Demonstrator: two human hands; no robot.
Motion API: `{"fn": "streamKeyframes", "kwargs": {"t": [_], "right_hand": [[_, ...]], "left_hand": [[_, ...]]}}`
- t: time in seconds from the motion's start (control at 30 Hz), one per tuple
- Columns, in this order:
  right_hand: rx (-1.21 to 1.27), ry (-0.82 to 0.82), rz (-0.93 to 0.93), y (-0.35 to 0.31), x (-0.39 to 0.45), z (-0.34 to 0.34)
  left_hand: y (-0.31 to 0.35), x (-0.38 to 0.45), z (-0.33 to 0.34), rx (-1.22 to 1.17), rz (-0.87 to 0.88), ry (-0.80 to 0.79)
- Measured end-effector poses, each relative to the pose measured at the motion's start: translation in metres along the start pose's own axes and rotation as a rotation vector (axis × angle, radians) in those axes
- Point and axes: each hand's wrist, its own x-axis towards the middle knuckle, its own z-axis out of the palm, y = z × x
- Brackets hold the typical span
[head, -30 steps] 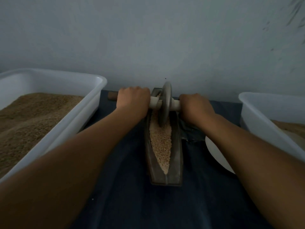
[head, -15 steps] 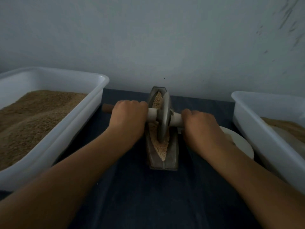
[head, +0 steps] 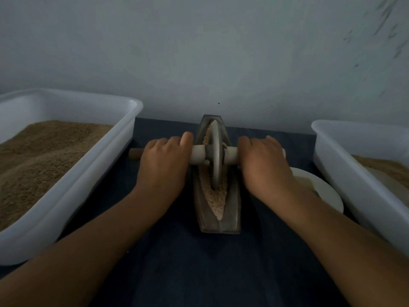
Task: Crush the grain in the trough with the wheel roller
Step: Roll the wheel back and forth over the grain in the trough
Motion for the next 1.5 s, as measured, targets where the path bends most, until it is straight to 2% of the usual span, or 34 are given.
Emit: {"fn": "streamKeyframes", "kwargs": {"t": [0.17, 0.27, 0.4, 0.5, 0.73, 0.87, 1.13, 1.3, 1.5], "right_hand": [[-0.024, -0.097, 0.040, 0.014, 0.034, 0.016], [0.054, -0.174, 0.120, 0.019, 0.055, 0.020], [0.043, -0.310, 0.146, 0.023, 0.081, 0.021], [0.071, -0.345, 0.187, 0.024, 0.084, 0.022], [0.135, -0.154, 0.119, 0.021, 0.039, 0.021], [0.125, -0.044, 0.027, 0.013, 0.010, 0.009], [0.162, -0.018, -0.016, 0.005, -0.041, -0.012], [0.172, -0.078, 0.026, 0.006, -0.031, -0.005], [-0.005, -0.024, 0.096, 0.008, 0.012, 0.017]], "left_hand": [[-0.002, 0.040, 0.019, 0.031, 0.026, 0.030], [-0.005, 0.062, 0.024, 0.048, 0.033, -0.001], [-0.010, 0.078, 0.030, 0.061, 0.018, -0.057], [-0.010, 0.081, 0.028, 0.082, 0.018, -0.075], [-0.006, 0.052, 0.020, 0.104, 0.075, 0.032], [-0.001, 0.019, 0.006, 0.075, 0.066, 0.025], [0.014, -0.030, -0.030, 0.092, 0.161, 0.082], [0.008, -0.024, -0.023, 0.093, 0.166, 0.076], [-0.008, 0.024, 0.007, 0.006, 0.089, -0.066]]}}
